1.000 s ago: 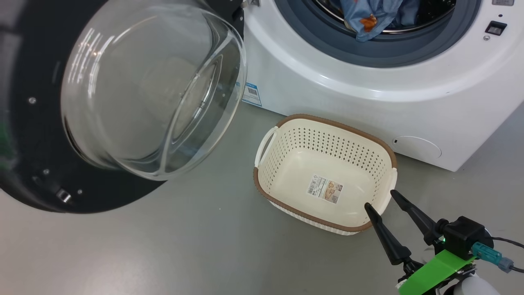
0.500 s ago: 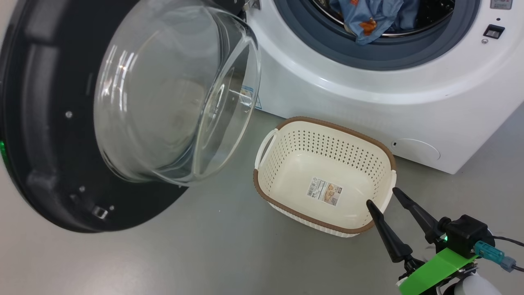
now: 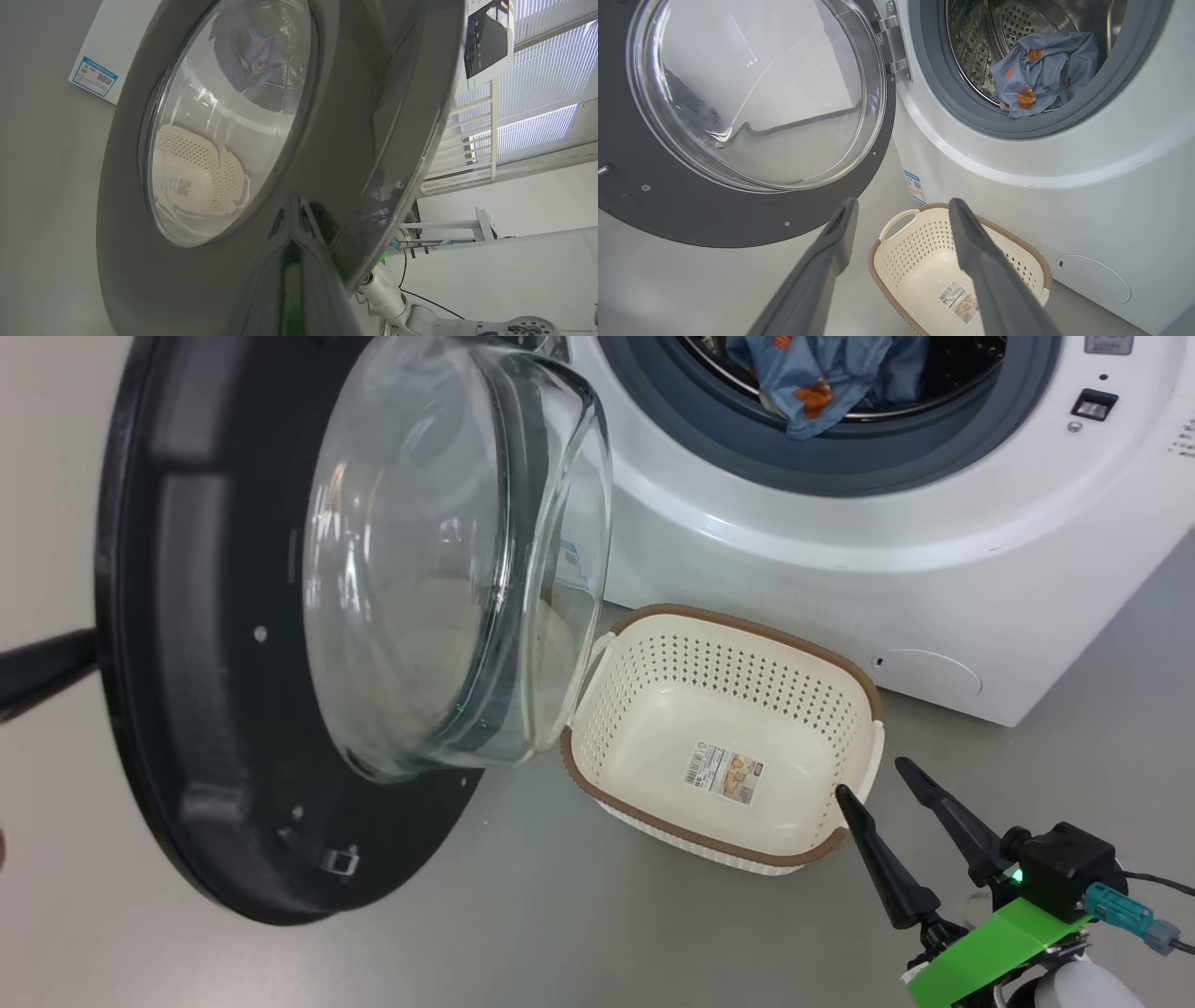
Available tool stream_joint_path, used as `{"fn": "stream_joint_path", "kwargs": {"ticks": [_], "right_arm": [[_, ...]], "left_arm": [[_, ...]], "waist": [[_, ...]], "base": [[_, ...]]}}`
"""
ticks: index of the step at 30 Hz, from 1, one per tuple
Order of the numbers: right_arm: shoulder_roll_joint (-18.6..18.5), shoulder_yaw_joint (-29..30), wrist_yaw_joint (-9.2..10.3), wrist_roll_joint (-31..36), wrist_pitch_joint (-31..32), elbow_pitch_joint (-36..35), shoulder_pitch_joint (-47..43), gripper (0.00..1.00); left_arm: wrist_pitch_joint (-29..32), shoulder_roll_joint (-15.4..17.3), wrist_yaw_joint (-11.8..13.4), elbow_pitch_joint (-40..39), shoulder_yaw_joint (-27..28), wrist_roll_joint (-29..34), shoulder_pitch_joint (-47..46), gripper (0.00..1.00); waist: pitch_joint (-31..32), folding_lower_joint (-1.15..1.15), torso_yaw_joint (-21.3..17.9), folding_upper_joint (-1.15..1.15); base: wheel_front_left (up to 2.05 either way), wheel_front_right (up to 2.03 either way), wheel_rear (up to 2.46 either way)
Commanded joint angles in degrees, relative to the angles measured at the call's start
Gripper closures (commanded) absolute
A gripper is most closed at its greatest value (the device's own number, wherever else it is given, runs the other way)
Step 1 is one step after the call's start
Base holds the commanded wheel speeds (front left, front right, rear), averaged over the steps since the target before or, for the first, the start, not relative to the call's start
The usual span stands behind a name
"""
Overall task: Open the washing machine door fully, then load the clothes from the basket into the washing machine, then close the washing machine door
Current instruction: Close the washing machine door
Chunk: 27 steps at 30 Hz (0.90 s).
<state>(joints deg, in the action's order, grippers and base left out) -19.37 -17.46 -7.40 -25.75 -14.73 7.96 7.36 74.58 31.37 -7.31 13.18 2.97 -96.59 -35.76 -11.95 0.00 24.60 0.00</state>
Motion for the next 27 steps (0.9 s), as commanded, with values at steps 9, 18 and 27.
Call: {"fn": "stream_joint_path", "kwargs": {"ticks": [9,18,27], "right_arm": [[1.0,0.5,-0.09,0.9,-0.3,-2.2,-0.2,0.00],[1.8,2.2,-0.09,1.2,-0.3,-3.0,-1.0,0.00],[2.7,3.1,-0.09,1.5,-0.3,-4.0,-1.6,0.00]], "left_arm": [[3.4,-0.2,-0.2,-8.0,1.5,-1.0,0.6,1.00],[3.4,-3.7,-0.2,-12.1,0.0,-0.2,0.8,1.00],[2.0,-7.2,0.2,-14.8,-2.3,0.9,0.1,1.00]], "waist": [[-0.2,0.00,-2.9,0.00],[0.3,0.00,-5.9,0.00],[0.6,0.00,-10.3,0.00]], "base": [[0.00,0.00,0.00],[0.00,0.00,0.00],[0.00,0.00,0.00]]}}
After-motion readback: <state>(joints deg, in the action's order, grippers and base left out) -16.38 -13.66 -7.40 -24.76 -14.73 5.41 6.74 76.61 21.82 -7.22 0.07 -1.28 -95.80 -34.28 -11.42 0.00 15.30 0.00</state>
